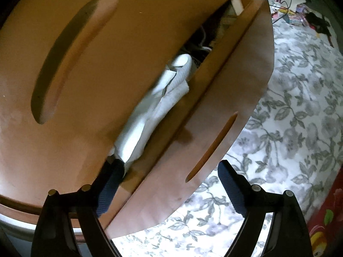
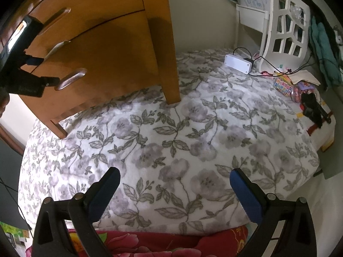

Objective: Organize soft objects
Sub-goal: 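Pull the lower drawer open with the left tool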

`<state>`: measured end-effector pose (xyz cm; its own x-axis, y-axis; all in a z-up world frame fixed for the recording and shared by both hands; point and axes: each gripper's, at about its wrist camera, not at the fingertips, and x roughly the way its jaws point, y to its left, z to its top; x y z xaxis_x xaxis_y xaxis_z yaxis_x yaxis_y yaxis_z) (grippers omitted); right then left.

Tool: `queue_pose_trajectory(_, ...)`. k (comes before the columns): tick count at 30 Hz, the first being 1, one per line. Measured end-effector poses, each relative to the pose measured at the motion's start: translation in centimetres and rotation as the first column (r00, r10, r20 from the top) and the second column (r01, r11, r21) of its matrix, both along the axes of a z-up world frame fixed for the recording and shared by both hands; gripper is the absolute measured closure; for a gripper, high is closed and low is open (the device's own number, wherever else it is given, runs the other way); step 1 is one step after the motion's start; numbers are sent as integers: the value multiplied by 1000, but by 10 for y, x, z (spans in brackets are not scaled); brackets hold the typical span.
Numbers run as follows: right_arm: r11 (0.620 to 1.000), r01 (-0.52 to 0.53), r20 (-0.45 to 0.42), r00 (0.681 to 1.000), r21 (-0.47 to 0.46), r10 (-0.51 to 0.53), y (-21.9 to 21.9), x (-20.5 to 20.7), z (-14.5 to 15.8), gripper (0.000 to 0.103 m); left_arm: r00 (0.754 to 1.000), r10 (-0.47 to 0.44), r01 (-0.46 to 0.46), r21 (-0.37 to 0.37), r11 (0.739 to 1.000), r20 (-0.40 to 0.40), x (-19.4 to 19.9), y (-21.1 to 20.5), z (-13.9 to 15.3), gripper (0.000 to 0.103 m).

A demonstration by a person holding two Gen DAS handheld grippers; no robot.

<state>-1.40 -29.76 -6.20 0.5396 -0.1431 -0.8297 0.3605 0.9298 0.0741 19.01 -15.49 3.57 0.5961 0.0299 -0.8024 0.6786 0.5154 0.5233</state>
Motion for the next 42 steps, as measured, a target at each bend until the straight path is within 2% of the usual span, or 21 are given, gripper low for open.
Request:
queue_pose_trajectory(3,1000,3,-2,1000,1,-3,-1,0,1,0,999,-10,9,-19,1000,-35,-5,3,2,15)
queue_pose_trajectory(9,1000,4,-4,1000,-5,-4,-1,-2,1,0,999,-5,3,-52,999,-41,-15,7,9,15)
queue_pose_trajectory(23,998,-25,-13,1000,-51,25,16,-12,10,0,1000,-2,0,-114,993,-16,-60,18,24,15)
queue_pose_trajectory(28,997,-37,-18,999,-65,36,22,-19,13,0,1000,0,-3,-159,987,-24,-80,24,28,15)
queue_pose_trajectory(42,994,-62,-24,998,-92,60,37,-40,23,0,1000,-7,1,-203,979,-28,-119,41,63,14)
